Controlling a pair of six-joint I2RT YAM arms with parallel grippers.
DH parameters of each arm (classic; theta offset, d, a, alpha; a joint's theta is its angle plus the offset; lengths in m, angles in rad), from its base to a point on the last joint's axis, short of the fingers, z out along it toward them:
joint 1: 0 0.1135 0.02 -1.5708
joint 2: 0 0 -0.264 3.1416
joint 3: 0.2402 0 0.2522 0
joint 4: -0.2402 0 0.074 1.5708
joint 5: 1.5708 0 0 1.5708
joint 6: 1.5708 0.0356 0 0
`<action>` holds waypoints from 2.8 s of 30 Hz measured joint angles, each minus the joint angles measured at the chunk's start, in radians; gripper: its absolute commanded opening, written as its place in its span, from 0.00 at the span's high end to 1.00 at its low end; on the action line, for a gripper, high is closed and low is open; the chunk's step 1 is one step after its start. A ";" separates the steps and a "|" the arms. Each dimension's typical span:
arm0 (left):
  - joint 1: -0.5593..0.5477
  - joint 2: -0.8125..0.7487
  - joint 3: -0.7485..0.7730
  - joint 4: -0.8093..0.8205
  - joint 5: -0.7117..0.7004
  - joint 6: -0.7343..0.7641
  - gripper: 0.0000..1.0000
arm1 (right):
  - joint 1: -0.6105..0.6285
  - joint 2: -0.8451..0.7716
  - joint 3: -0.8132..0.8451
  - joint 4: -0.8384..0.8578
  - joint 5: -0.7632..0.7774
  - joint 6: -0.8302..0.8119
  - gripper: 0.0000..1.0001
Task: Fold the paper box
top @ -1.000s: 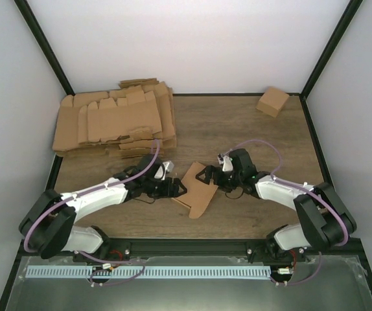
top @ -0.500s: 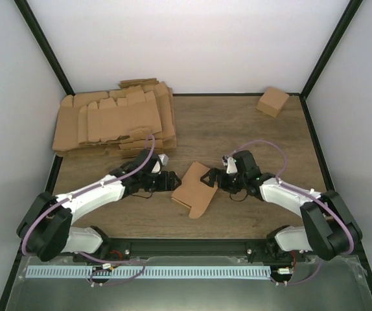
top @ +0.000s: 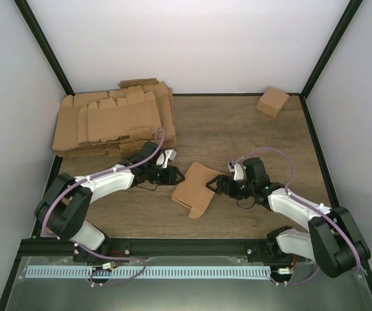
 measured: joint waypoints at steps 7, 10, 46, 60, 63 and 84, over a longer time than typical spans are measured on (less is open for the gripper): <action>0.031 0.063 -0.007 0.043 0.036 -0.001 0.62 | -0.016 -0.001 -0.038 0.029 -0.051 0.005 0.00; 0.046 0.068 -0.021 0.069 0.056 -0.005 0.63 | -0.016 0.000 -0.039 0.045 -0.061 0.005 0.00; 0.134 0.091 -0.114 0.132 0.089 -0.031 0.68 | -0.040 -0.166 -0.118 0.123 -0.008 0.091 0.07; 0.125 0.072 -0.089 0.140 0.215 -0.024 0.45 | -0.062 -0.163 -0.132 0.067 0.039 0.085 0.06; 0.111 0.091 -0.072 0.152 0.240 -0.023 0.47 | -0.062 -0.151 -0.132 0.067 0.036 0.082 0.06; 0.083 0.175 -0.037 0.185 0.233 -0.031 0.69 | -0.062 -0.169 -0.138 0.049 0.066 0.076 0.13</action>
